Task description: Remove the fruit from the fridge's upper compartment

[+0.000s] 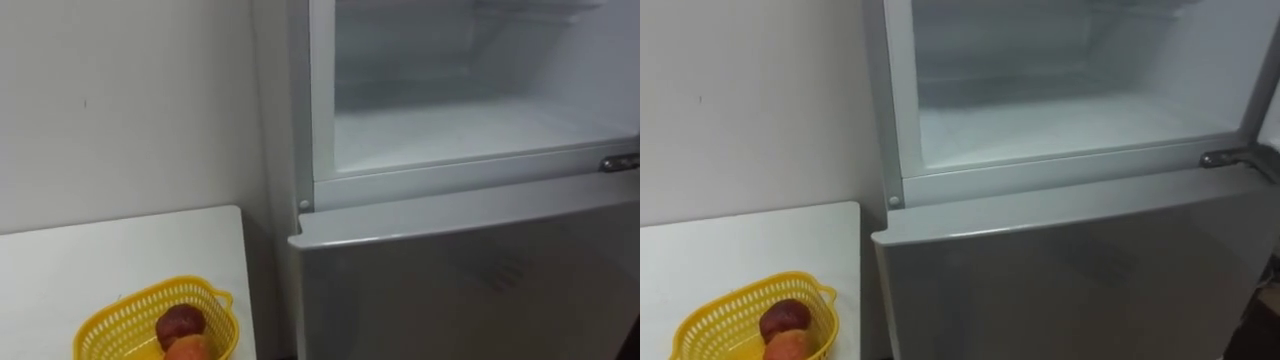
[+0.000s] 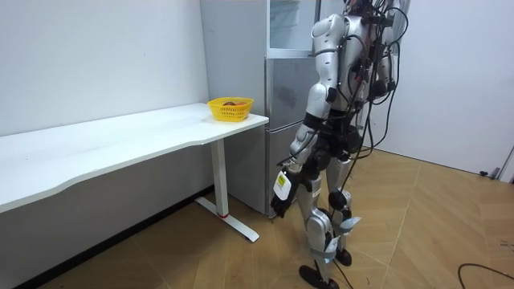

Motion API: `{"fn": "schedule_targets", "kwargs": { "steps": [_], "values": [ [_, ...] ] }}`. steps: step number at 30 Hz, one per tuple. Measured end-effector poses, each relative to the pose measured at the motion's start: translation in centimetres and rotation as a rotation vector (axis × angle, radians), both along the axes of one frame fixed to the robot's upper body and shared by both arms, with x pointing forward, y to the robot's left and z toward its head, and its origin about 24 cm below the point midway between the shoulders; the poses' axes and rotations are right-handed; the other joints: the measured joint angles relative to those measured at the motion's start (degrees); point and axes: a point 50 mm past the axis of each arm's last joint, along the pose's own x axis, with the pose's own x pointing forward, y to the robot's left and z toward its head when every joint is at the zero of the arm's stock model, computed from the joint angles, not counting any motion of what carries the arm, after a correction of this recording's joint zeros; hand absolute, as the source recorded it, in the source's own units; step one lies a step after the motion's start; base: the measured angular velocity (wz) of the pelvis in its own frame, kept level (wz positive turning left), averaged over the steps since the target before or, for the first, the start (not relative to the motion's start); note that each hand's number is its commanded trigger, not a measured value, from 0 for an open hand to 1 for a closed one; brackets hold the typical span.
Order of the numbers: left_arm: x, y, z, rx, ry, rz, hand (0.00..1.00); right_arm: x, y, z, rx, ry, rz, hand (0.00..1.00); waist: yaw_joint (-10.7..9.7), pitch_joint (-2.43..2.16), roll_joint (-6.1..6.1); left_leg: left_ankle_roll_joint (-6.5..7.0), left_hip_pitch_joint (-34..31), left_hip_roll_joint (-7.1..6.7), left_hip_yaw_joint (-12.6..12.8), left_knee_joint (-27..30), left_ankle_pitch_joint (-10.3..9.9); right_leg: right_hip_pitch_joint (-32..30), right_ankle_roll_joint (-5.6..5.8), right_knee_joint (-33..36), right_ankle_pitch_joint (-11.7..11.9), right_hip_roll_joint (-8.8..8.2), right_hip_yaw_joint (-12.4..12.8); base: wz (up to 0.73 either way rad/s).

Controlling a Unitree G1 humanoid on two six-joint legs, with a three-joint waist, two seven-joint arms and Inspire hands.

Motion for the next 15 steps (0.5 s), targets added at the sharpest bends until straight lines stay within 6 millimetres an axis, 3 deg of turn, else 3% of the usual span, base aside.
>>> {"fn": "schedule_targets", "kwargs": {
  "steps": [3, 10, 15],
  "values": [
    [0.2, 0.6, 0.3, 0.021, -0.034, 0.037, 0.00, -0.7, -1.7, 0.4, 0.096, -0.086, -0.122, 0.00, -0.3, 0.11, -0.36, 0.00, -0.3, -0.07, 0.1, 0.0, 0.0, -0.4, 0.11, 0.2, -0.2, -0.05, 0.5, -0.02],
    [-0.5, 2.6, 1.3, 0.092, -0.092, 0.148, 0.00, -2.2, -5.6, 2.5, 0.117, -0.260, -0.309, 0.00, -1.9, 0.07, -1.81, 0.01, -0.6, -0.15, 0.2, 0.0, 0.0, -0.8, 0.18, 0.3, -0.2, 0.15, 0.6, -0.02],
    [-0.8, 3.1, 1.5, 0.106, -0.088, 0.168, 0.00, -2.3, -6.7, 3.4, 0.132, -0.359, -0.348, 0.00, -2.1, 0.06, -1.83, 0.01, -0.3, -0.14, 1.3, 0.0, 0.0, -0.9, 0.19, 0.3, -0.2, 0.14, 1.5, -0.11]
  ]
}}
